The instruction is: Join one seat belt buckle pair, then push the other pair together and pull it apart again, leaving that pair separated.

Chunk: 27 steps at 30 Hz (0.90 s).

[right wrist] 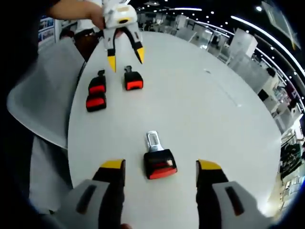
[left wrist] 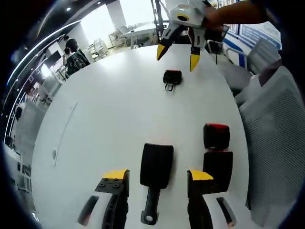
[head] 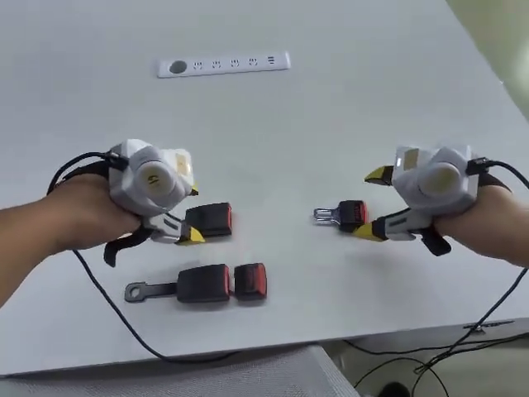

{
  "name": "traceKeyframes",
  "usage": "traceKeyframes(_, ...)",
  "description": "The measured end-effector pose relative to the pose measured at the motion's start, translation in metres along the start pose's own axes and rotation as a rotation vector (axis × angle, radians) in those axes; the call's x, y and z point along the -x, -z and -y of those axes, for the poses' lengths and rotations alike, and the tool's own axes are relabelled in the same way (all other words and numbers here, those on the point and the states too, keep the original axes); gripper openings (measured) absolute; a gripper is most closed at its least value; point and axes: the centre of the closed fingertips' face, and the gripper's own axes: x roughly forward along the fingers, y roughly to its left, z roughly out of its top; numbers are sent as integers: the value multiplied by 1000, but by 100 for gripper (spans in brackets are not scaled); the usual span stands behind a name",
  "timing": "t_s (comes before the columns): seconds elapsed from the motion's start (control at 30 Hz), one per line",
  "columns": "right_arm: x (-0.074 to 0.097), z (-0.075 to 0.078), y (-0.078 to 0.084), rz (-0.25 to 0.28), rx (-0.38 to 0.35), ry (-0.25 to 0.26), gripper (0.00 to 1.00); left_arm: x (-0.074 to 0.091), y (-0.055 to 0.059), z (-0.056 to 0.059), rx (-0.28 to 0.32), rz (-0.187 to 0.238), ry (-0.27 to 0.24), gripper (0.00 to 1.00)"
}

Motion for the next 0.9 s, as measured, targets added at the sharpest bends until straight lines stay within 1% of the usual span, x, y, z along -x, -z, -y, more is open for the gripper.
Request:
traceKeyframes(0.03, 4, -5, -2, 13, -10, 11, 63, 8, 1, 3, 21, 16, -11, 51)
traceKeyframes(0.13, 14, -15, -3, 39, -44, 26, 66, 25, 10, 8, 57, 38, -40, 56)
traceKeyframes(0.17, 17, -19, -3, 44, -63, 37, 67, 33, 15, 12, 87, 53, -53, 58)
traceKeyframes(0.23, 22, -25, -2, 50, -77, 43, 71, 43, 24, 18, 112, 61, -71, 61)
traceKeyframes(0.27, 23, -26, 0, 50, -80, 46, 72, 48, 28, 20, 125, 68, -85, 64)
traceKeyframes(0.33, 28, -27, 2, 63, -95, 67, 75, 56, 35, 25, 150, 80, -95, 68)
traceKeyframes(0.37, 29, -27, 2, 71, -107, 75, 77, 62, 39, 29, 180, 94, -113, 71)
traceKeyframes(0.4, 33, -28, 2, 80, -129, 86, 79, 67, 43, 31, 192, 100, -123, 74)
traceKeyframes(0.43, 34, -28, 2, 82, -134, 87, 81, 73, 47, 35, 208, 107, -137, 76)
traceKeyframes(0.47, 37, -29, 4, 86, -158, 96, 82, 77, 50, 36, 226, 117, -154, 80)
traceKeyframes(0.53, 42, -32, 5, 95, -174, 106, 85, 87, 57, 40, 249, 130, -179, 85)
traceKeyframes(0.63, 49, -37, 9, 98, -199, 123, 91, 99, 66, 42, 285, 144, -224, 90)
traceKeyframes(0.7, 52, -40, 13, 101, -207, 129, 95, 107, 72, 43, 319, 156, -252, 95)
traceKeyframes(0.77, 56, -42, 16, 101, -217, 145, 97, 114, 76, 42, 337, 167, -288, 100)
traceKeyframes(0.8, 57, -42, 17, 102, -222, 148, 100, 117, 78, 42, 344, 171, -300, 100)
traceKeyframes(0.9, 59, -45, 20, 97, -228, 161, 100, 126, 86, 40, 372, 181, -335, 100)
